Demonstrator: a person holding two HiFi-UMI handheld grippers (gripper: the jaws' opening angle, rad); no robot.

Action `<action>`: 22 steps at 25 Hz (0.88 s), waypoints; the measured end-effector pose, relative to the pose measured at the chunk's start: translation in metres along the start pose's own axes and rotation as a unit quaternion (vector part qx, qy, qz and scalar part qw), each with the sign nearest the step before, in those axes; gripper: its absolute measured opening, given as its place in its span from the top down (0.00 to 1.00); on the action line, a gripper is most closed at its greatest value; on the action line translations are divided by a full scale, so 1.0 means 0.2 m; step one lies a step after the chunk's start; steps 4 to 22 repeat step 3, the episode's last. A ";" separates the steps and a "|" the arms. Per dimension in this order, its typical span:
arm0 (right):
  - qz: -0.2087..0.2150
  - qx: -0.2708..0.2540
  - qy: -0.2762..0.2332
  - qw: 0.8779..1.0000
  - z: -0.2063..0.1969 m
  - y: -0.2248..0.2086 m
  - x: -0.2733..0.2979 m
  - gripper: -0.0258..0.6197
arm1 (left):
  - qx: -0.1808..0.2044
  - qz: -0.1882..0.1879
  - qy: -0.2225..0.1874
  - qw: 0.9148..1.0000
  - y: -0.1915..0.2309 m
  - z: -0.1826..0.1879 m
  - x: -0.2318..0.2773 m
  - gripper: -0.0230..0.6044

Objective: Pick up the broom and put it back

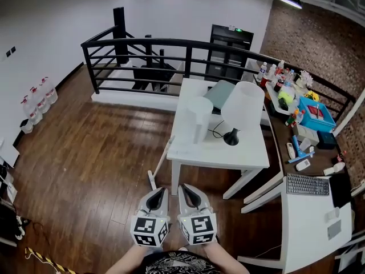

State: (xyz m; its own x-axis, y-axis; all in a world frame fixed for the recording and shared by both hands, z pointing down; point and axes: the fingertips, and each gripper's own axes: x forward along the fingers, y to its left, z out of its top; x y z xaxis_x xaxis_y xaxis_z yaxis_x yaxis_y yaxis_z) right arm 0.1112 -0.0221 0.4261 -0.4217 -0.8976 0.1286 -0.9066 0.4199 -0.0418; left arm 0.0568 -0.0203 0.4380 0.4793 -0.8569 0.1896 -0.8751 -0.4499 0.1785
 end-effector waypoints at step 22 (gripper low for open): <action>-0.003 0.000 -0.002 1.000 0.01 -0.01 -0.04 0.96 | 0.002 0.001 0.000 1.000 -0.03 -0.01 -0.03 0.95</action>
